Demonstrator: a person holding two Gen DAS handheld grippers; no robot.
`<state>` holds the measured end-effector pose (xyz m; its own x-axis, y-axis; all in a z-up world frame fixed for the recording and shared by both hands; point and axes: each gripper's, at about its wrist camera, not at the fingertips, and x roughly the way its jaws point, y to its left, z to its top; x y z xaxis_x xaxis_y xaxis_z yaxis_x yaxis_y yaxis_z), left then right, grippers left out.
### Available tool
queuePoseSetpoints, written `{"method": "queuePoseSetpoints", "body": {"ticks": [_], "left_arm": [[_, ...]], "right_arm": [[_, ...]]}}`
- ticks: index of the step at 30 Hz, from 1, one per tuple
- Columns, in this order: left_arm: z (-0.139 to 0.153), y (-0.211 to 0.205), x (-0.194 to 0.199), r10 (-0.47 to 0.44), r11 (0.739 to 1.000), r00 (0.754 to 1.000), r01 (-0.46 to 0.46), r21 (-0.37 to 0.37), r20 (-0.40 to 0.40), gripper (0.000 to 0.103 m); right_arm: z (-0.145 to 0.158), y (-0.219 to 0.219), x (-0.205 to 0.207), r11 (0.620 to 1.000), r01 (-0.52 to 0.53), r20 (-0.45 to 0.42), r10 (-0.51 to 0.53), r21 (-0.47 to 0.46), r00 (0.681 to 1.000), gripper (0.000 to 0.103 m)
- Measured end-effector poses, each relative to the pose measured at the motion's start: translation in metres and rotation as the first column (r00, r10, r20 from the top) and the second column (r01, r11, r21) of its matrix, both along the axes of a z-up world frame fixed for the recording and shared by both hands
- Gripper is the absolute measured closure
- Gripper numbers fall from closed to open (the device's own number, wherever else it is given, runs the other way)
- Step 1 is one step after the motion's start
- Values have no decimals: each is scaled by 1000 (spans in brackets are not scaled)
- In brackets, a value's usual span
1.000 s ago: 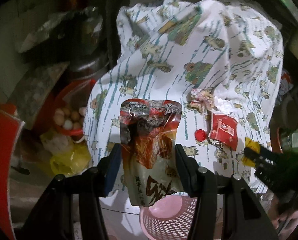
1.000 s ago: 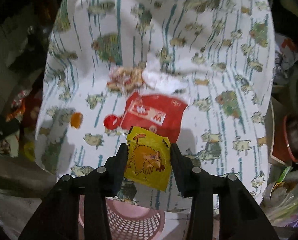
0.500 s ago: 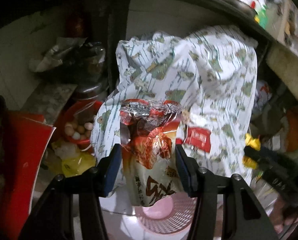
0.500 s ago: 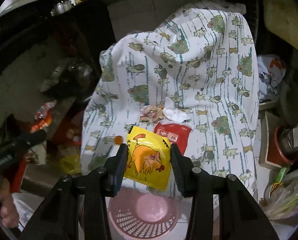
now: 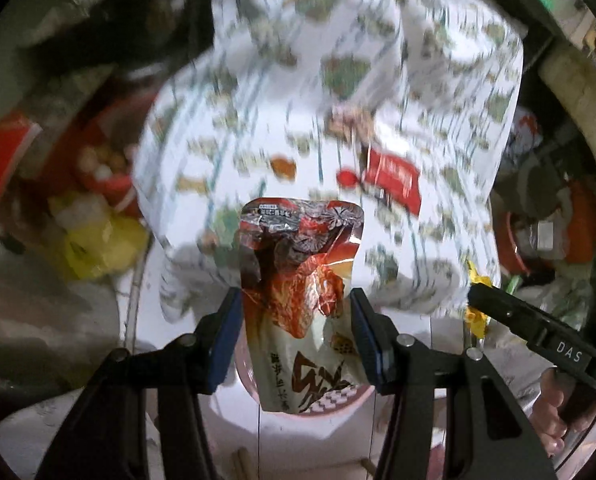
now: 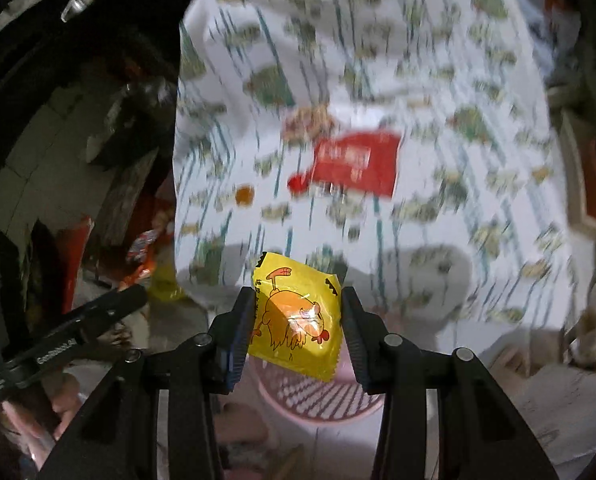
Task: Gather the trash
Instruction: 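Lift the yellow sachet with the right tool and drop it into the pink basket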
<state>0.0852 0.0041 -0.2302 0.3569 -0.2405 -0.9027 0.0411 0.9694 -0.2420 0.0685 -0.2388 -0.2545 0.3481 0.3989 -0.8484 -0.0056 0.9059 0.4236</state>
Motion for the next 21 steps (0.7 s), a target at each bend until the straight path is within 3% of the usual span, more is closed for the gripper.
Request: {"method": "queuePoseSetpoints", "body": {"ticks": [5, 13, 21], "left_arm": [[-36, -7, 0, -28, 999, 991, 24, -32, -127, 52], [-98, -14, -1, -28, 1000, 948, 23, -18, -318, 52], [-133, -22, -2, -24, 999, 916, 35, 20, -401, 49]], "right_arm": [[-40, 4, 0, 1000, -8, -101, 5, -27, 995, 58], [-101, -4, 6, 999, 38, -260, -40, -12, 965, 58], [-150, -4, 7, 999, 39, -354, -46, -26, 934, 58]]}}
